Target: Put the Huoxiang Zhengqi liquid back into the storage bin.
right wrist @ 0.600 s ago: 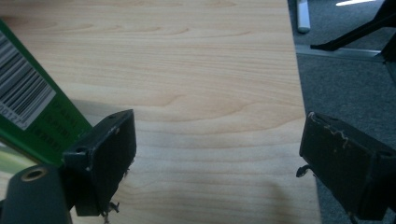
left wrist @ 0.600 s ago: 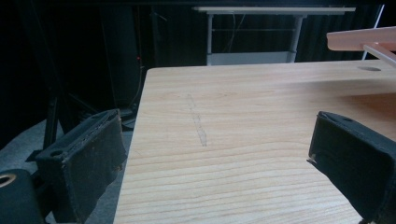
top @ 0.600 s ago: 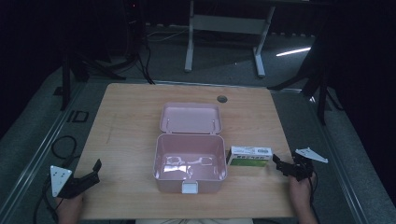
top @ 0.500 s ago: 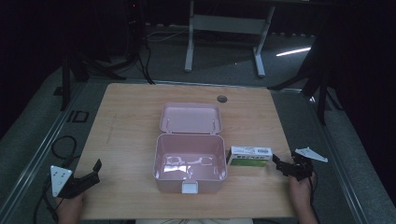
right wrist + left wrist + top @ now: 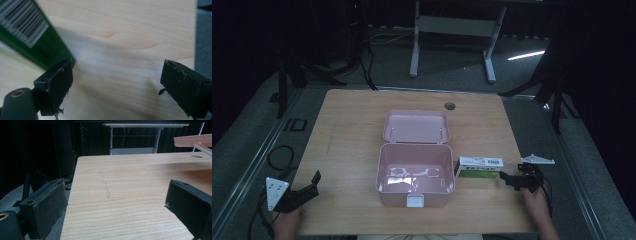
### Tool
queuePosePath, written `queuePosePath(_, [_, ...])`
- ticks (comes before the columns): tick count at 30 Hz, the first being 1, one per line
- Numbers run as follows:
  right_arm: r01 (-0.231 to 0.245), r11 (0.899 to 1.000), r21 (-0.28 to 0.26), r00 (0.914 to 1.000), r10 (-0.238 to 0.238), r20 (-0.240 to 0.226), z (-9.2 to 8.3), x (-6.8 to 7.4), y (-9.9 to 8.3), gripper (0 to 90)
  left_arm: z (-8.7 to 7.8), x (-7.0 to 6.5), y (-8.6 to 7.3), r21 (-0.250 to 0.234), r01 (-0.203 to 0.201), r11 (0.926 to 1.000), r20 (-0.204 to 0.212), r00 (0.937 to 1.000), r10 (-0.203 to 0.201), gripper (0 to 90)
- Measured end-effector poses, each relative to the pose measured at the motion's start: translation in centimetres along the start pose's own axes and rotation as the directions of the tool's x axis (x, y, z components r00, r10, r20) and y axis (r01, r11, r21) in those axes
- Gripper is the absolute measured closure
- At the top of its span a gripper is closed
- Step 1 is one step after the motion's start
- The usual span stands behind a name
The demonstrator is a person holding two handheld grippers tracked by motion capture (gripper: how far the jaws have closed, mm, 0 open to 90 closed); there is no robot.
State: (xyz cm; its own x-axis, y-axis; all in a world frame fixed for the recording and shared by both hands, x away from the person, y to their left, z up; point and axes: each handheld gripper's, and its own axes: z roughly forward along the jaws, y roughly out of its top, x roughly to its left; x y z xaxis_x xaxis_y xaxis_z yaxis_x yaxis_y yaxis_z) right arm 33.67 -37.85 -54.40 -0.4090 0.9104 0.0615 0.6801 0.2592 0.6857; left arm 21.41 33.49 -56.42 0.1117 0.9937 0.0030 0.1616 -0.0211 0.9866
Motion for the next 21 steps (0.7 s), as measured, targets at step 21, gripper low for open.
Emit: queuePosePath(21, [0.236, 0.913, 0.333, 0.9659, -0.183, -0.183, -1.5, 0.9, 1.2, 10.7, 0.0, 0.0, 0.0, 0.002, 0.001, 1.0, 0.003, 1.0, -0.001, 3.8])
